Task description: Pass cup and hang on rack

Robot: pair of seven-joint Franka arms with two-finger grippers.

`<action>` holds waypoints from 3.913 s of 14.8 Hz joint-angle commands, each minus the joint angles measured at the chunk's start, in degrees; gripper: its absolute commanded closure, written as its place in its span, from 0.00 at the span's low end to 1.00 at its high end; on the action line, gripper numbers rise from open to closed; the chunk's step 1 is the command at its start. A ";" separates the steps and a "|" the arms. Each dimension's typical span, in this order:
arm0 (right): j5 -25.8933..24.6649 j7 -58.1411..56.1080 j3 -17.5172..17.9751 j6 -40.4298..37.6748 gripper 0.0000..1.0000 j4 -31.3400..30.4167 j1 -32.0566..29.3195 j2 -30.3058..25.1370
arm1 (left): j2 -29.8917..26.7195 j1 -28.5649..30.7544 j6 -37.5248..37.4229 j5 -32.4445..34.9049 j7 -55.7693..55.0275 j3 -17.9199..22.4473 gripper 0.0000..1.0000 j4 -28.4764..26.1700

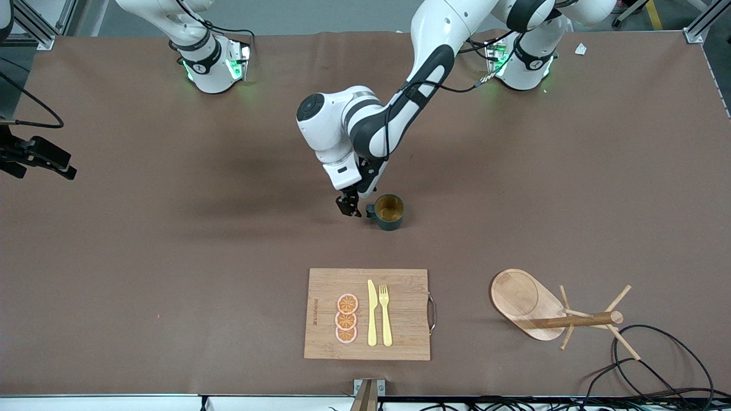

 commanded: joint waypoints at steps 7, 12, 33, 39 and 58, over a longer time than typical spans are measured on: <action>-0.48 -0.29 0.24 -0.27 0.00 -1.91 0.30 -1.77 | 2.27 -0.11 0.42 -1.73 -3.36 0.59 0.09 1.51; -0.92 -0.38 0.24 -0.53 0.27 -1.90 0.47 -1.68 | 3.06 0.07 -0.20 -2.44 -4.85 0.68 0.11 1.07; -1.01 -0.30 0.24 -0.44 0.39 -1.82 0.65 -1.68 | 2.71 -0.89 -5.57 -4.73 -1.78 -0.11 0.43 0.81; -1.01 0.41 0.24 -0.27 0.00 -1.73 0.65 -1.59 | 2.89 -0.90 -3.80 -4.82 -1.60 -0.11 0.47 0.63; -0.66 -0.29 0.16 -0.97 0.59 -1.82 0.56 -1.59 | 3.77 -0.46 -3.54 -4.46 -1.78 0.24 0.81 0.63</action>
